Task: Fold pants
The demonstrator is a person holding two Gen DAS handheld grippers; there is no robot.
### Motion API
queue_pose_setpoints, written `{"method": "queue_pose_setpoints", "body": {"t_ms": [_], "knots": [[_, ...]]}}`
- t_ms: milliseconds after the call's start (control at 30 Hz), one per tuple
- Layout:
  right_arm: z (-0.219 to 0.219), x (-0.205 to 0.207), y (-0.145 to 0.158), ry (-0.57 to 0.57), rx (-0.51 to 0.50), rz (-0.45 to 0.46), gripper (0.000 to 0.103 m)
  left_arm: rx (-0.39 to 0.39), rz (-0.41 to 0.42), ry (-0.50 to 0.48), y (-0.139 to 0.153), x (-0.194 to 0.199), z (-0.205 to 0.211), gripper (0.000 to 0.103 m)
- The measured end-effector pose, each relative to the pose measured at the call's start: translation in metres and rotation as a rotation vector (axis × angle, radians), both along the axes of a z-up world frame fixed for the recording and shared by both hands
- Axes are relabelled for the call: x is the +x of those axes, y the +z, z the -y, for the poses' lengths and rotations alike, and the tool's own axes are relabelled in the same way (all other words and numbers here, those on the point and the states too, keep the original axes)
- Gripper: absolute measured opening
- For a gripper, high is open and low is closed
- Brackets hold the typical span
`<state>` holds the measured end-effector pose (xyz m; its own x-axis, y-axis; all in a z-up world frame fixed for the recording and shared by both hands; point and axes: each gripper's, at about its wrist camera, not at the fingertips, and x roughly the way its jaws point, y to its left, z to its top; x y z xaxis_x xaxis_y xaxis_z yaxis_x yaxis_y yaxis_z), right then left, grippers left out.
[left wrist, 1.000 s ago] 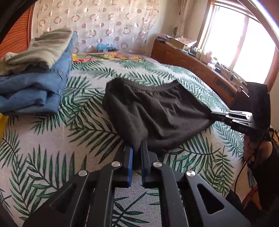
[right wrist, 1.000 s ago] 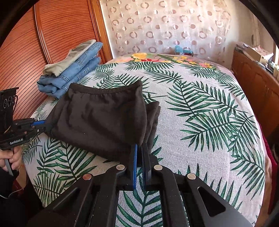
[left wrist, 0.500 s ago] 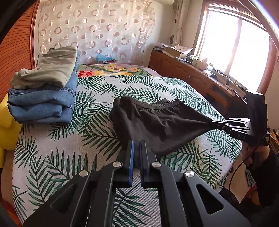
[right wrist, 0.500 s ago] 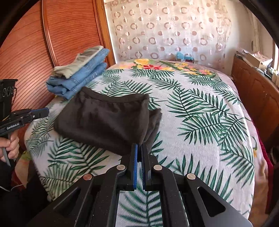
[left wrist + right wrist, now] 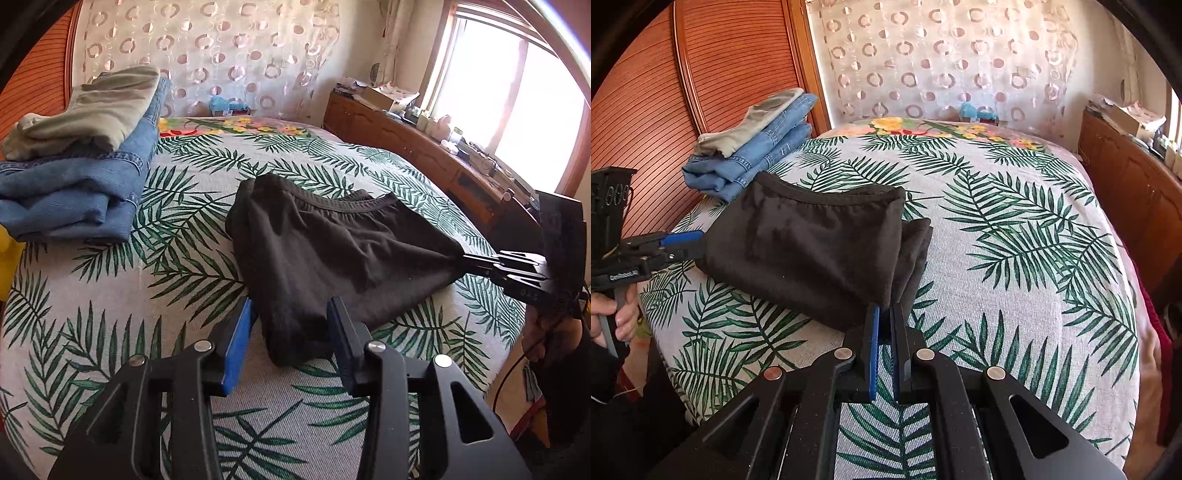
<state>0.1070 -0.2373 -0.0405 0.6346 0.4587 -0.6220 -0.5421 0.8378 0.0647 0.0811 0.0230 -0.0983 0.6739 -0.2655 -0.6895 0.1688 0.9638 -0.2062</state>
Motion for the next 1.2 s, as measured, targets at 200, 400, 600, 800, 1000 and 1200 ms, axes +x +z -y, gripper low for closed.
{"method": "queue_pose_setpoints", "body": {"t_ms": [200,400,600,800,1000,1200], "knots": [[0.003,0.005,0.002,-0.025,0.010,-0.001,0.018,0.007,-0.031,0.002,-0.008,0.008,0.002,0.041],[-0.001,0.014,-0.001,-0.019,0.039,-0.034,0.036,0.013,-0.039,0.001,-0.012,0.009,0.002,0.041],[-0.015,0.026,-0.008,-0.007,0.019,-0.063,0.038,0.011,-0.030,-0.014,-0.012,0.010,0.003,0.030],[-0.026,0.030,-0.008,-0.003,-0.020,-0.043,0.033,0.018,-0.019,-0.038,-0.011,0.011,0.008,0.012],[-0.030,0.025,-0.007,0.032,-0.006,-0.039,0.007,0.009,0.007,-0.046,0.000,0.001,0.008,0.011],[-0.022,0.008,-0.002,0.046,0.016,-0.028,0.006,0.012,0.022,-0.076,0.010,-0.018,0.011,0.011]]}}
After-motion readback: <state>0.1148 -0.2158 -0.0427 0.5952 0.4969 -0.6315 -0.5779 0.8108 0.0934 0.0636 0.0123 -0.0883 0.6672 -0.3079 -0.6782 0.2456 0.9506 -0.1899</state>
